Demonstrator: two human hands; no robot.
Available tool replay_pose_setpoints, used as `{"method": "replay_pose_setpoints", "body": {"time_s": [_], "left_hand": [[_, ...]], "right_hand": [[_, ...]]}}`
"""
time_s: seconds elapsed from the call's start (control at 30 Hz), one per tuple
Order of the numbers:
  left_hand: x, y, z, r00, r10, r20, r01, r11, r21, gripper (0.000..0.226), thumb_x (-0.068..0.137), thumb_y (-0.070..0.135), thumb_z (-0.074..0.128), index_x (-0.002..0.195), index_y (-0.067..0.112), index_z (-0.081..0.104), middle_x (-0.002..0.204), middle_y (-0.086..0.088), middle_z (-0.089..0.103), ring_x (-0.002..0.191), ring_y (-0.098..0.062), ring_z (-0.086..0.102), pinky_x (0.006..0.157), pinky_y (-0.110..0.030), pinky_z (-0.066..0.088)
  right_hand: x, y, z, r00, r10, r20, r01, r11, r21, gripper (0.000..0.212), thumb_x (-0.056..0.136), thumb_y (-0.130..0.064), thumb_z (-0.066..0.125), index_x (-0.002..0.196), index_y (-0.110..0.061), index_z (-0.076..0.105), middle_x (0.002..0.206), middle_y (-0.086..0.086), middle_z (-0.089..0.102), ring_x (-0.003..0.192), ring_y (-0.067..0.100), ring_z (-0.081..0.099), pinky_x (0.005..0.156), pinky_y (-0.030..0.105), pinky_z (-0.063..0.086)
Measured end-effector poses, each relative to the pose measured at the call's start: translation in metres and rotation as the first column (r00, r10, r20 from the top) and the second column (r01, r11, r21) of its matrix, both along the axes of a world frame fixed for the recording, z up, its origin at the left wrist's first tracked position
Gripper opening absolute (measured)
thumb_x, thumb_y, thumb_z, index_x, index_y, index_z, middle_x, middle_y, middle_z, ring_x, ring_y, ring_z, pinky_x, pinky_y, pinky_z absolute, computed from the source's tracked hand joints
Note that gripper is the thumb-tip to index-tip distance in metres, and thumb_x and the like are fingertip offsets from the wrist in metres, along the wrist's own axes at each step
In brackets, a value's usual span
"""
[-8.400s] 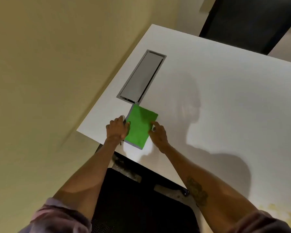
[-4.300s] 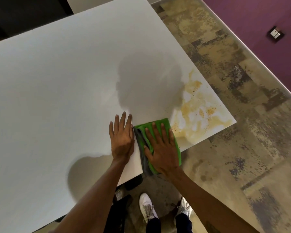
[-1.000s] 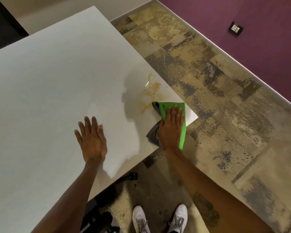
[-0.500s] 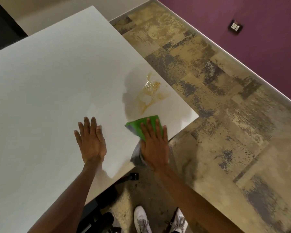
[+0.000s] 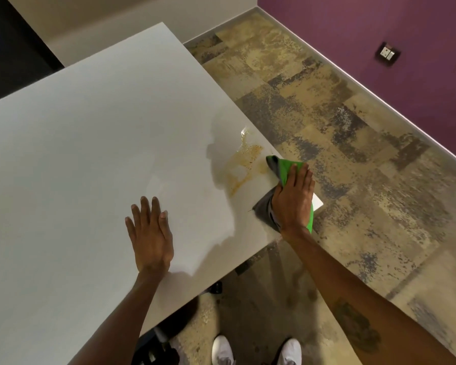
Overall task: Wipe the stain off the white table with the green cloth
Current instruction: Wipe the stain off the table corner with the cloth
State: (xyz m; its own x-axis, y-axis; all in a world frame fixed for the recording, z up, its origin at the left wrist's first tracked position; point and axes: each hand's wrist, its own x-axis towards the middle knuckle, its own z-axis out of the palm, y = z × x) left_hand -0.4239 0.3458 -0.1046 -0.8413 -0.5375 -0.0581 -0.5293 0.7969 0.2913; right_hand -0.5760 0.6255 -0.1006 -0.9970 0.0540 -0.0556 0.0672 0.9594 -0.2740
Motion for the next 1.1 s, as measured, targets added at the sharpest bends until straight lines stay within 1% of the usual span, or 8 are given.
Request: {"method": "replay_pose_setpoints", "body": {"time_s": [0.13,0.27,0.4,0.6,0.8,0.87,0.97,1.1], "left_hand": [[0.000,0.001,0.001,1.000,-0.006,0.003,0.006,1.000,0.002,0.064,0.107,0.047,0.002,0.162,0.018,0.014,0.171,-0.005,0.005,0.158,-0.026,-0.004,0.128,-0.048,0.000],[-0.002,0.001,0.000,1.000,0.004,-0.008,-0.004,1.000,0.009,0.061,0.107,0.046,0.005,0.162,0.019,0.015,0.170,-0.004,0.005,0.158,-0.025,-0.004,0.129,-0.048,0.001],[-0.003,0.000,-0.001,1.000,0.007,-0.014,-0.007,0.999,0.042,0.057,0.109,0.044,0.010,0.162,0.023,0.013,0.171,0.000,0.002,0.158,-0.020,-0.007,0.129,-0.047,0.000],[-0.006,-0.001,-0.001,0.999,0.030,-0.030,-0.028,0.997,0.074,0.061,0.106,0.049,0.008,0.162,0.025,0.015,0.171,0.004,0.001,0.158,-0.015,-0.009,0.129,-0.039,-0.006],[-0.005,-0.001,0.002,0.999,0.034,-0.039,-0.030,0.995,0.098,0.058,0.107,0.045,0.013,0.162,0.027,0.014,0.171,0.005,0.001,0.157,-0.014,-0.010,0.129,-0.042,-0.003],[-0.006,-0.002,0.003,0.999,0.036,-0.030,-0.033,0.994,0.099,0.058,0.107,0.045,0.012,0.162,0.027,0.013,0.171,0.005,0.000,0.157,-0.014,-0.011,0.129,-0.043,-0.003],[-0.006,-0.002,0.003,0.999,0.035,-0.015,-0.034,0.996,0.078,0.058,0.107,0.046,0.009,0.162,0.026,0.011,0.170,0.004,-0.001,0.157,-0.016,-0.012,0.129,-0.044,-0.002],[-0.006,-0.001,0.002,1.000,0.022,-0.010,-0.021,0.998,0.056,0.065,0.104,0.052,0.000,0.162,0.025,0.012,0.171,0.003,0.000,0.158,-0.019,-0.010,0.129,-0.044,-0.003]], "right_hand": [[-0.021,-0.005,0.002,0.989,0.141,-0.034,-0.139,0.989,0.044,0.057,0.102,-0.026,0.031,0.150,0.003,0.020,0.158,0.028,0.016,0.147,0.042,0.015,0.122,0.050,0.014],[-0.053,-0.026,0.004,0.973,0.212,-0.095,-0.215,0.976,-0.018,0.053,0.102,-0.022,0.036,0.147,0.004,0.029,0.156,0.029,0.023,0.146,0.042,0.021,0.122,0.050,0.017],[-0.084,-0.044,0.000,0.952,0.285,-0.107,-0.292,0.955,-0.049,0.054,0.101,-0.021,0.036,0.147,0.005,0.029,0.155,0.029,0.024,0.146,0.042,0.022,0.121,0.050,0.018],[-0.127,-0.069,0.001,0.914,0.393,-0.100,-0.400,0.914,-0.065,0.055,0.100,-0.019,0.039,0.148,0.004,0.028,0.157,0.028,0.021,0.147,0.040,0.019,0.122,0.046,0.013],[-0.154,-0.082,0.003,0.858,0.511,-0.060,-0.514,0.853,-0.092,0.062,0.102,-0.031,0.042,0.150,0.003,0.024,0.159,0.027,0.013,0.149,0.040,0.011,0.123,0.045,0.008],[-0.156,-0.082,0.003,0.851,0.522,-0.055,-0.525,0.843,-0.116,0.060,0.103,-0.028,0.041,0.151,0.002,0.022,0.160,0.025,0.011,0.150,0.039,0.009,0.123,0.044,0.006],[-0.154,-0.079,0.004,0.840,0.537,-0.075,-0.539,0.813,-0.222,0.055,0.104,-0.020,0.040,0.151,-0.002,0.020,0.161,0.021,0.014,0.150,0.036,0.010,0.123,0.042,0.006],[-0.132,-0.080,0.005,0.776,0.623,-0.097,-0.621,0.730,-0.286,0.057,0.101,-0.014,0.045,0.152,-0.004,0.022,0.161,0.015,0.017,0.151,0.030,0.012,0.122,0.032,0.005]]}}
